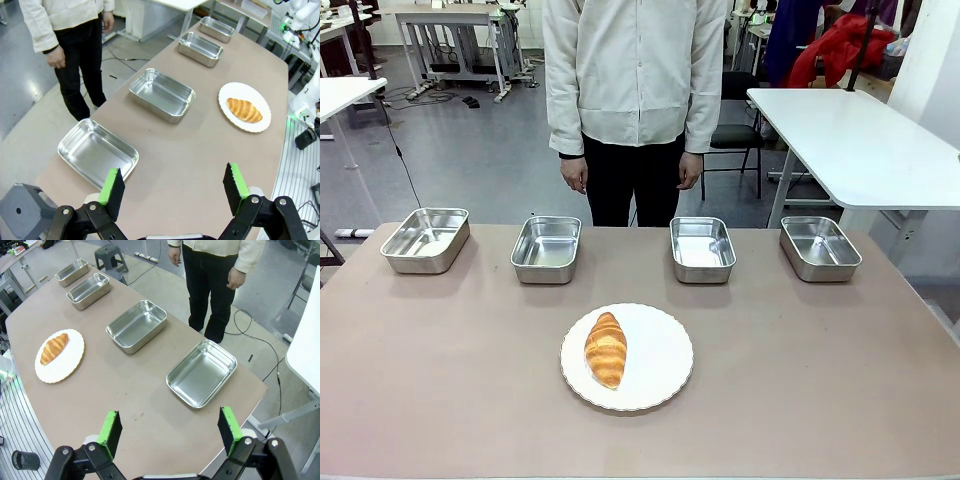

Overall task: Place the bread in the container.
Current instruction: Place the Butter Roll into the Airtight Container indicated by the human.

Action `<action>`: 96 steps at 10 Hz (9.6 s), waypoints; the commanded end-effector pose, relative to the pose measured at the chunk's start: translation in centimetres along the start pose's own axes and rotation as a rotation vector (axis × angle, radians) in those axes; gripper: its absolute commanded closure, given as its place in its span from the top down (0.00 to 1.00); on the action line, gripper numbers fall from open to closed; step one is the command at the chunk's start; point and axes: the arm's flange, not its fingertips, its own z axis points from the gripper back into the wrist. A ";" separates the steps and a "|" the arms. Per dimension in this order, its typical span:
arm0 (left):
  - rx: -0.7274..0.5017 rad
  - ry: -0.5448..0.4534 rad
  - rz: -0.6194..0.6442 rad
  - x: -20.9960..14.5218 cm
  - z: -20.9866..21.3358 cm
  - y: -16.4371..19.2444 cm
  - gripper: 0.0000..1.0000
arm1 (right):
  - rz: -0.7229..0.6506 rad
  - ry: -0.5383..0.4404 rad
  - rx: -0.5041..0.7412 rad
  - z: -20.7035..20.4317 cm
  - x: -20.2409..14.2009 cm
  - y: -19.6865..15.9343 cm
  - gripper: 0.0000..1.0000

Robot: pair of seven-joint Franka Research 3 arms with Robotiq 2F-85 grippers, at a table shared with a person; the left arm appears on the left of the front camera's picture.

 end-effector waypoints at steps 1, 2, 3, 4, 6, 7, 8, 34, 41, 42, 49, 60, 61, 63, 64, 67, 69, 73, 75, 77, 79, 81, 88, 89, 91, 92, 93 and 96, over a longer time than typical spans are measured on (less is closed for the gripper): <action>0.001 -0.008 -0.012 0.1 0.1 -0.2 1.00 | 0.018 -0.024 0.005 0.0 0.2 -0.2 1.00; 0.001 -0.008 -0.012 0.1 0.1 -0.2 1.00 | 0.018 -0.024 0.005 0.0 0.2 -0.2 1.00; 0.001 -0.008 -0.012 0.1 0.1 -0.2 1.00 | 0.018 -0.024 0.005 0.0 0.2 -0.2 1.00; 0.001 -0.008 -0.012 0.1 0.1 -0.2 1.00 | 0.018 -0.024 0.005 0.0 0.2 -0.2 1.00; 0.001 -0.008 -0.012 0.1 0.1 -0.2 1.00 | 0.018 -0.024 0.005 0.0 0.2 -0.2 1.00; 0.001 -0.008 -0.012 0.1 0.1 -0.2 1.00 | 0.018 -0.024 0.005 0.0 0.2 -0.2 1.00; 0.001 -0.008 -0.012 0.1 0.1 -0.2 1.00 | 0.018 -0.024 0.005 0.0 0.2 -0.2 1.00; 0.001 -0.008 -0.012 0.1 0.1 -0.2 1.00 | 0.018 -0.024 0.005 0.0 0.2 -0.2 1.00; 0.001 -0.008 -0.012 0.1 0.1 -0.2 1.00 | 0.018 -0.024 0.005 0.0 0.2 -0.2 1.00; 0.001 -0.008 -0.012 0.1 0.1 -0.2 1.00 | 0.018 -0.024 0.005 0.0 0.2 -0.2 1.00; 0.001 -0.008 -0.012 0.1 0.1 -0.2 1.00 | 0.018 -0.024 0.005 0.0 0.2 -0.2 1.00; 0.001 -0.008 -0.012 0.1 0.1 -0.2 1.00 | 0.018 -0.024 0.005 0.0 0.2 -0.2 1.00; 0.001 -0.008 -0.012 0.1 0.1 -0.2 1.00 | 0.018 -0.024 0.005 0.0 0.2 -0.2 1.00; 0.001 -0.008 -0.012 0.1 0.1 -0.2 1.00 | 0.018 -0.024 0.005 0.0 0.2 -0.2 1.00; 0.001 -0.008 -0.012 0.1 0.1 -0.2 1.00 | 0.018 -0.024 0.005 0.0 0.2 -0.2 1.00; 0.001 -0.008 -0.012 0.1 0.1 -0.2 1.00 | 0.018 -0.024 0.005 0.0 0.2 -0.2 1.00; 0.001 -0.008 -0.012 0.1 0.1 -0.2 1.00 | 0.018 -0.024 0.005 0.0 0.2 -0.2 1.00; 0.001 -0.008 -0.012 0.1 0.1 -0.2 1.00 | 0.018 -0.024 0.005 0.0 0.2 -0.2 1.00; 0.001 -0.008 -0.012 0.1 0.1 -0.2 1.00 | 0.018 -0.024 0.005 0.0 0.2 -0.2 1.00; 0.001 -0.008 -0.012 0.1 0.1 -0.2 1.00 | 0.018 -0.024 0.005 0.0 0.2 -0.2 1.00; 0.001 -0.008 -0.012 0.1 0.1 -0.2 1.00 | 0.018 -0.024 0.005 0.0 0.2 -0.2 1.00; 0.001 -0.008 -0.012 0.1 0.1 -0.2 1.00 | 0.018 -0.024 0.005 0.0 0.2 -0.2 1.00; 0.001 -0.008 -0.012 0.1 0.1 -0.2 1.00 | 0.018 -0.024 0.005 0.0 0.2 -0.2 1.00; 0.001 -0.008 -0.012 0.1 0.1 -0.2 1.00 | 0.018 -0.024 0.005 0.0 0.2 -0.2 1.00; 0.001 -0.008 -0.012 0.1 0.1 -0.2 1.00 | 0.018 -0.024 0.005 0.0 0.2 -0.2 1.00; 0.001 -0.008 -0.012 0.1 0.1 -0.2 1.00 | 0.018 -0.024 0.005 0.0 0.2 -0.2 1.00; 0.001 -0.008 -0.012 0.1 0.1 -0.2 1.00 | 0.018 -0.024 0.005 0.0 0.2 -0.2 1.00; 0.001 -0.008 -0.012 0.1 0.1 -0.2 1.00 | 0.018 -0.024 0.005 0.0 0.2 -0.2 1.00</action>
